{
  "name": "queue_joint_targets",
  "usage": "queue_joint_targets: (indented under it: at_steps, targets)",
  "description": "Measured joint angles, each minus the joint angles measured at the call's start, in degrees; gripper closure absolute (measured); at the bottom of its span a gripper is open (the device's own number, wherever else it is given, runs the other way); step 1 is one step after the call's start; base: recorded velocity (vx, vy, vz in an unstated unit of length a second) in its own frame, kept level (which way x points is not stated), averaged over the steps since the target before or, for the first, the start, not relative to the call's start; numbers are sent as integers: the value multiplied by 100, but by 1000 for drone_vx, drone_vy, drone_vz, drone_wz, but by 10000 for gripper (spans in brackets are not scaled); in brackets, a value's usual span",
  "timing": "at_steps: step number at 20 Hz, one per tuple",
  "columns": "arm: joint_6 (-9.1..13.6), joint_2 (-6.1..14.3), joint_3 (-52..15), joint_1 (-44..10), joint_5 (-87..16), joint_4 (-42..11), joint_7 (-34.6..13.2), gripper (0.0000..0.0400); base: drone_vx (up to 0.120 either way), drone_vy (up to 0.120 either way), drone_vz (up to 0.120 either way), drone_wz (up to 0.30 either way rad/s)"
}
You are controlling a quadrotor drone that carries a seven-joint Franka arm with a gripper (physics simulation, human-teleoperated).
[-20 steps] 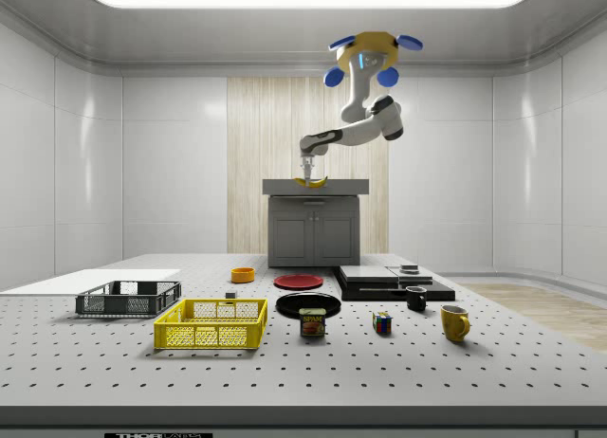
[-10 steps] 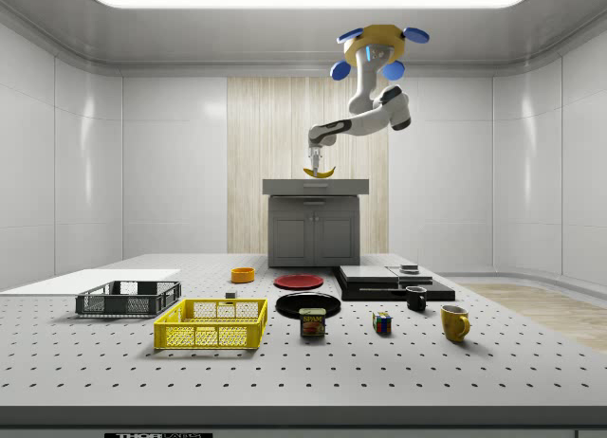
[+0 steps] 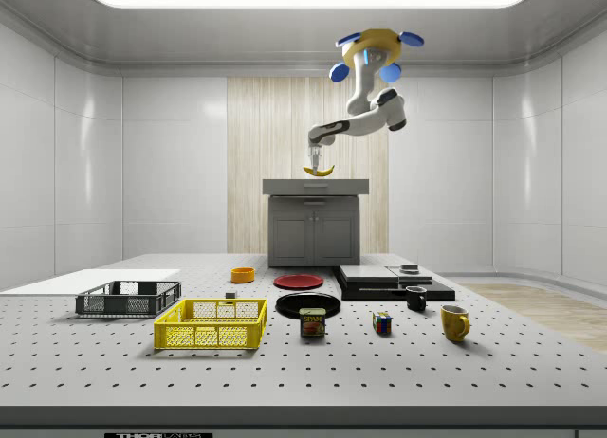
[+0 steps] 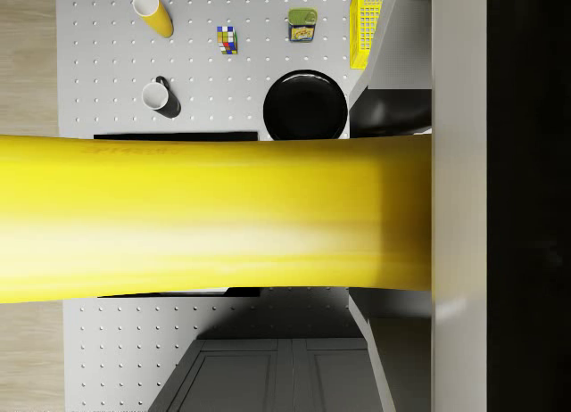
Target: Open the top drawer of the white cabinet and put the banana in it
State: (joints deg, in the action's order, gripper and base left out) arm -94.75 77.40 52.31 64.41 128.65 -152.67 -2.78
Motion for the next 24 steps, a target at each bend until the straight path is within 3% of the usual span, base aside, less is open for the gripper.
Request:
queue_joint_targets:
  at_steps: [6, 9, 18, 24]
  targets:
    - [10, -11, -3, -9, 6, -1, -7, 208, 0, -120, 0, 0]
    - [15, -16, -4, -13, 9, -2, -10, 208, 0, -120, 120, 0]
    - [27, -29, -7, -25, 18, -4, -19, 208, 0, -120, 4, 0]
    - [35, -38, -9, -32, 23, -5, -24, 208, 0, -120, 67, 0]
